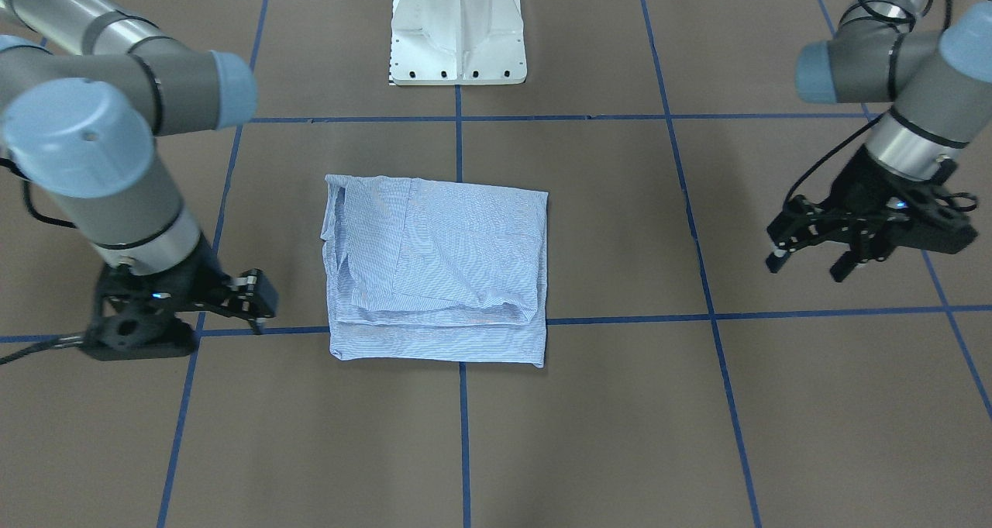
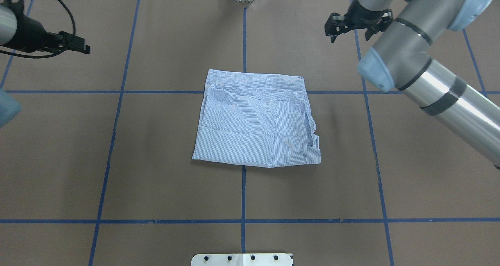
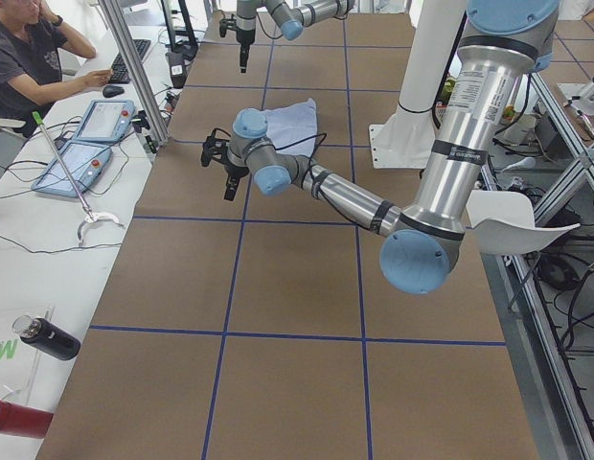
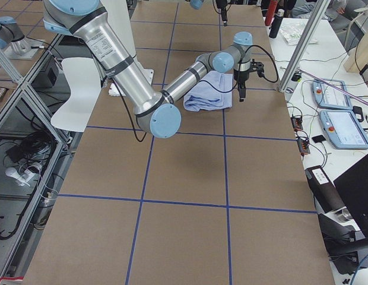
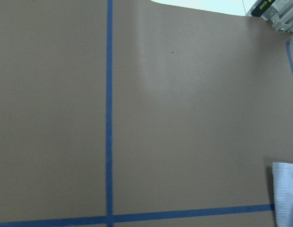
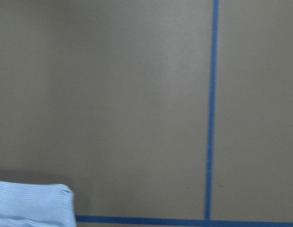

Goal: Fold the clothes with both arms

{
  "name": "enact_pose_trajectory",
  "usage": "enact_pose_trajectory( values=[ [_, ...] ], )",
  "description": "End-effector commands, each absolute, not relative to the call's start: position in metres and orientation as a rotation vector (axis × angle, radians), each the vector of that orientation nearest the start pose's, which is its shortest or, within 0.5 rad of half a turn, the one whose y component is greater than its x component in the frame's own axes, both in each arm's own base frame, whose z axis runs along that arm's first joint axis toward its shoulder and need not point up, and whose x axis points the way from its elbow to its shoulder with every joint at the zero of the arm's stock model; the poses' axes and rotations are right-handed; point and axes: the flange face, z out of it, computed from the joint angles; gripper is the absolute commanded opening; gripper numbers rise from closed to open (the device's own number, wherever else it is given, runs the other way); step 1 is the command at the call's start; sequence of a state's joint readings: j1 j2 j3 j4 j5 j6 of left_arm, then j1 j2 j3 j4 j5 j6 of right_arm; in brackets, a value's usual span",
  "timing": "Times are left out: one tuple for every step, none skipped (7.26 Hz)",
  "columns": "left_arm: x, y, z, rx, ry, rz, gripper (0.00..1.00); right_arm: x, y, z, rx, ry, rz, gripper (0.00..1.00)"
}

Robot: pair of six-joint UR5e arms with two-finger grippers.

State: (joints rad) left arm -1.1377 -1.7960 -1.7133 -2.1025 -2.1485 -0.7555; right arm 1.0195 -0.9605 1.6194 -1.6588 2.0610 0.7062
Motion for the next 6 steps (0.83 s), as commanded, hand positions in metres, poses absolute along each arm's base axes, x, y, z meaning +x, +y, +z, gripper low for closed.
enact_pose_trajectory(
  values=[
    [0.070, -0.576, 0.466, 0.431, 0.833, -0.002, 1.00, -0.167, -0.591, 0.380, 0.166, -0.673, -0.129, 1.00],
    [0.026, -0.569, 0.495, 0.413, 0.779, 0.011, 1.00, -0.119, -0.579, 0.421, 0.159, -0.673, -0.183, 1.00],
    [-0.018, -0.565, 0.519, 0.427, 0.722, 0.067, 1.00, -0.067, -0.563, 0.463, 0.143, -0.707, -0.203, 1.00],
    [-0.062, -0.557, 0.553, 0.412, 0.668, 0.113, 1.00, -0.020, -0.539, 0.508, 0.122, -0.738, -0.210, 1.00],
    [-0.102, -0.548, 0.585, 0.414, 0.635, 0.134, 1.00, 0.013, -0.512, 0.546, 0.076, -0.757, -0.144, 1.00],
    [-0.128, -0.537, 0.606, 0.421, 0.629, 0.101, 1.00, 0.022, -0.500, 0.564, 0.049, -0.759, -0.115, 1.00]
  ],
)
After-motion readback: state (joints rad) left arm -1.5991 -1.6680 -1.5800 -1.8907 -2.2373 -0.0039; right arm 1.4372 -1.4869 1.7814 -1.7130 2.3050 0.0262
